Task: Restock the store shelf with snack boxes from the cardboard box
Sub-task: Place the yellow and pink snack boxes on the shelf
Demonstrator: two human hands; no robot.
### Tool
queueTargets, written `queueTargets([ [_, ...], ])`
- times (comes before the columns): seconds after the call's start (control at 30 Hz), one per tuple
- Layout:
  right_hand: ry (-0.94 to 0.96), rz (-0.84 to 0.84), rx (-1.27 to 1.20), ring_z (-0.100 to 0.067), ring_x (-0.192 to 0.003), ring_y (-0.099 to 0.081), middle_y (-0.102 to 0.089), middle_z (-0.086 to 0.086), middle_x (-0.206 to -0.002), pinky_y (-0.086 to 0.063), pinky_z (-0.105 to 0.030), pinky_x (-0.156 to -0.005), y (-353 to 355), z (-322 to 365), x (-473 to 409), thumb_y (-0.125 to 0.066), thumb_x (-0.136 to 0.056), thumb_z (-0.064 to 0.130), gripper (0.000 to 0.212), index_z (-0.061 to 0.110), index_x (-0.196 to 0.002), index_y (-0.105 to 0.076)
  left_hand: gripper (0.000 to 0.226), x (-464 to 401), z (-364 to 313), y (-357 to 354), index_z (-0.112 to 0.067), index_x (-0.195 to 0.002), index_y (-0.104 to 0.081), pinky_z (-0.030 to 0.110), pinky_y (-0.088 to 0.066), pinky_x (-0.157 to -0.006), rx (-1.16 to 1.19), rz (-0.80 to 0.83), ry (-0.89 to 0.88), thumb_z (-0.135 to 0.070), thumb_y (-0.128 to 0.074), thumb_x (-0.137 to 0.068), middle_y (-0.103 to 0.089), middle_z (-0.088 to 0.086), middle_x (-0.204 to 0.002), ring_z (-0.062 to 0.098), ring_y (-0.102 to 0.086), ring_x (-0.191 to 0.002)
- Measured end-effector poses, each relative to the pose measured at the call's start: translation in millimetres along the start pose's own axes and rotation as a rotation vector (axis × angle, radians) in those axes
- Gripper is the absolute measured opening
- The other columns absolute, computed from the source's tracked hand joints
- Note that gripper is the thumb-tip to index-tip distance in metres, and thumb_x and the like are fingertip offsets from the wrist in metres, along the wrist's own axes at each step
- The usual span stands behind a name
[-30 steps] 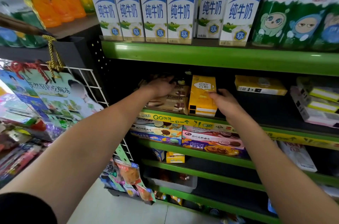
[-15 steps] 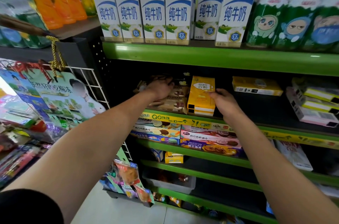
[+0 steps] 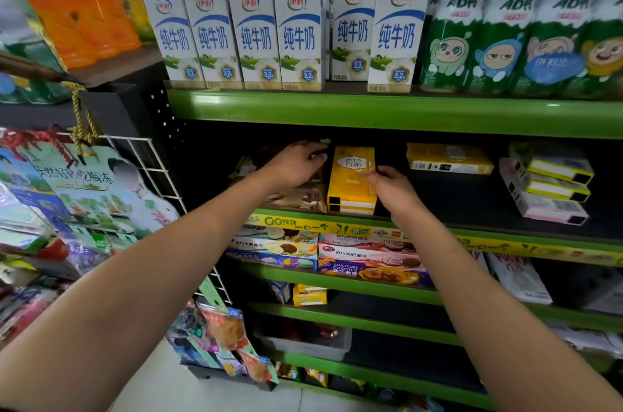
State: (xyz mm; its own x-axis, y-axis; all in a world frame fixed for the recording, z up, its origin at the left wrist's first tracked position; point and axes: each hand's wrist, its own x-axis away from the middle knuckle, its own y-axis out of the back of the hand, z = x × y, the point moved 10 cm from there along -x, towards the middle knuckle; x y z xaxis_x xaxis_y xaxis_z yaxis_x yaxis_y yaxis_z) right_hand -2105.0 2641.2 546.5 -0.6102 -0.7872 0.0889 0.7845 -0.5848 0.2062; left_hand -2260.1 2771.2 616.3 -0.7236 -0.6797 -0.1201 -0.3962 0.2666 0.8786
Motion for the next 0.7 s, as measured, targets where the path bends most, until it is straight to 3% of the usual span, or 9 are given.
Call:
queueTargets([
  [0.13,0.000,-0.005,0.022,-0.018,-0.114,-0.051,-0.054,-0.003,-0.140,-0.038,-0.031,-0.088,1,1,2,-0.060,-0.093,0.039,0.056,0.022,-0.144,-0.045,0.045,6,-17,-15,-0.022,-0.146,-0.045,0.021,-0.031,-0.095,0.040,0.020,-0.049,-0.037,-0.045,-0.103,-0.042,0.008,-0.150,0.027,-0.044,-0.133],
  [0.33,0.015,-0.017,0.051,-0.016,-0.110,-0.051,-0.053,-0.003,-0.140,-0.039,-0.030,-0.085,3,2,4,-0.058,-0.094,0.038,0.056,0.022,-0.146,-0.043,0.044,-12,-33,-23,-0.020,-0.143,-0.049,0.030,-0.038,-0.104,-0.014,0.000,-0.050,-0.033,-0.049,-0.100,-0.044,0.011,-0.146,0.028,-0.045,-0.132],
  [0.5,0.011,-0.016,0.053,-0.021,-0.117,-0.054,-0.055,-0.005,-0.138,-0.043,-0.032,-0.090,4,1,3,-0.059,-0.092,0.035,0.057,0.019,-0.144,-0.045,0.049,-54,-48,-43,-0.020,-0.148,-0.041,0.036,-0.032,-0.113,-0.235,0.174,-0.014,-0.040,-0.034,-0.104,-0.035,0.008,-0.157,0.030,-0.035,-0.141],
  [0.6,0.005,-0.012,0.036,-0.012,-0.098,-0.055,-0.057,-0.003,-0.132,-0.040,-0.024,-0.079,3,-1,1,-0.058,-0.093,0.034,0.055,0.018,-0.143,-0.046,0.050,-66,-54,-56,-0.022,-0.151,-0.035,0.037,-0.030,-0.113,-0.264,0.217,-0.005,-0.040,-0.026,-0.106,-0.032,0.009,-0.158,0.030,-0.033,-0.142],
  [0.7,0.005,-0.019,0.039,-0.007,-0.088,-0.052,-0.057,0.002,-0.120,-0.038,-0.023,-0.072,4,-5,0,-0.057,-0.092,0.035,0.055,0.019,-0.143,-0.046,0.048,-67,-55,-62,-0.009,-0.146,-0.042,0.037,-0.030,-0.112,-0.179,0.211,-0.004,-0.034,-0.031,-0.106,-0.040,0.016,-0.152,0.034,-0.037,-0.138],
])
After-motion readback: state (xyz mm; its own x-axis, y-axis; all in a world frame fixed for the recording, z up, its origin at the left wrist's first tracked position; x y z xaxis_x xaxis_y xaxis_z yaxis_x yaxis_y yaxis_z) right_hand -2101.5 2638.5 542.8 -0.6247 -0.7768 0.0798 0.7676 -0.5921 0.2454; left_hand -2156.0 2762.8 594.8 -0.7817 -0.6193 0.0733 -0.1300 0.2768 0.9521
